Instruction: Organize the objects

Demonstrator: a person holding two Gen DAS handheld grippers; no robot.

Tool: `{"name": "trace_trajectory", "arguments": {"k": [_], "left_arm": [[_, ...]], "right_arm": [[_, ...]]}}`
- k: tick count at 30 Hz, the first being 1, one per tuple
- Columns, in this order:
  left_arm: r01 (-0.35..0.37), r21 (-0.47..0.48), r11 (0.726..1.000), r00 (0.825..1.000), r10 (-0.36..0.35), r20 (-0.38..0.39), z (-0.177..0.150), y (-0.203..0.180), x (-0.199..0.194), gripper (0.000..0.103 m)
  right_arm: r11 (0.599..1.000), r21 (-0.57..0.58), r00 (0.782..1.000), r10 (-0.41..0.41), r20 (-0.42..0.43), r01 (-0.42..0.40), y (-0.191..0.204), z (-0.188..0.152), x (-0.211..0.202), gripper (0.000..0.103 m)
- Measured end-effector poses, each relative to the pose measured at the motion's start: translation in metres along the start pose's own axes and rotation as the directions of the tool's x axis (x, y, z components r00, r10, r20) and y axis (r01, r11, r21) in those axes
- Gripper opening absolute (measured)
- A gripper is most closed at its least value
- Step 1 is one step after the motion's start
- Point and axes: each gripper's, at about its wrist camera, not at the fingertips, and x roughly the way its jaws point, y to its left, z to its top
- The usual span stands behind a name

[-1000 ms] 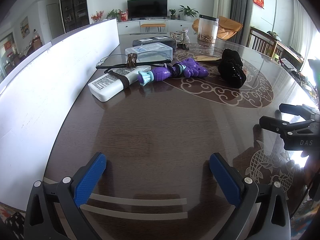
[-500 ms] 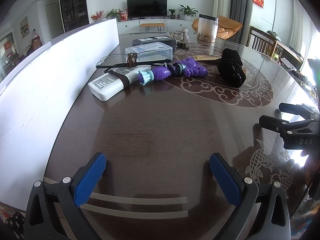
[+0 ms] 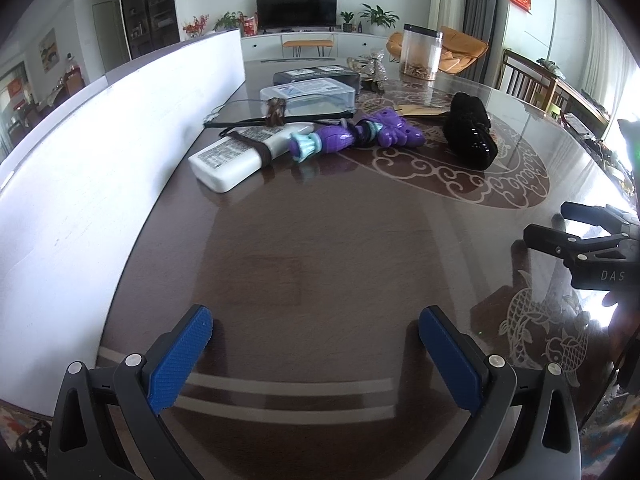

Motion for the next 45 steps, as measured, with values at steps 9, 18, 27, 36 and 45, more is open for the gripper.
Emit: {"name": "trace_trajectory", "arguments": {"k": [9, 18, 27, 36, 45], "left_arm": [[-0.016, -0.017, 1.000, 1.000, 0.016, 0.010, -0.001, 0.010, 0.000, 0.103], [-0.015, -0.014, 1.000, 1.000, 0.015, 0.022, -0.003, 0.010, -0.001, 0.103], [-0.016, -0.014, 1.000, 1.000, 0.016, 0.023, -0.003, 0.010, -0.001, 0.103], [-0.016, -0.014, 1.000, 1.000, 0.016, 0.025, -0.002, 0.010, -0.001, 0.103], [-0.023, -0.022, 0.999, 0.999, 0.024, 0.038, -0.001, 0.010, 0.000, 0.103]], "right_arm": [[1.000, 0.001, 1.000, 0.001, -0.001, -0.001, -0.001, 0.000, 0.000, 0.103], [0.996, 0.078, 0.996, 0.048, -0.078, -0.042, -0.009, 0.024, 0.005, 0.103], [0.961, 0.275, 0.999, 0.042, -0.033, -0.032, -0.019, 0.114, 0.041, 0.103], [0.983, 0.178, 0.997, -0.039, -0.065, 0.050, -0.013, 0.103, 0.052, 0.041], [0.991, 0.120, 0.998, -0.064, -0.018, 0.065, -0.044, 0.027, -0.002, 0.057]]}}
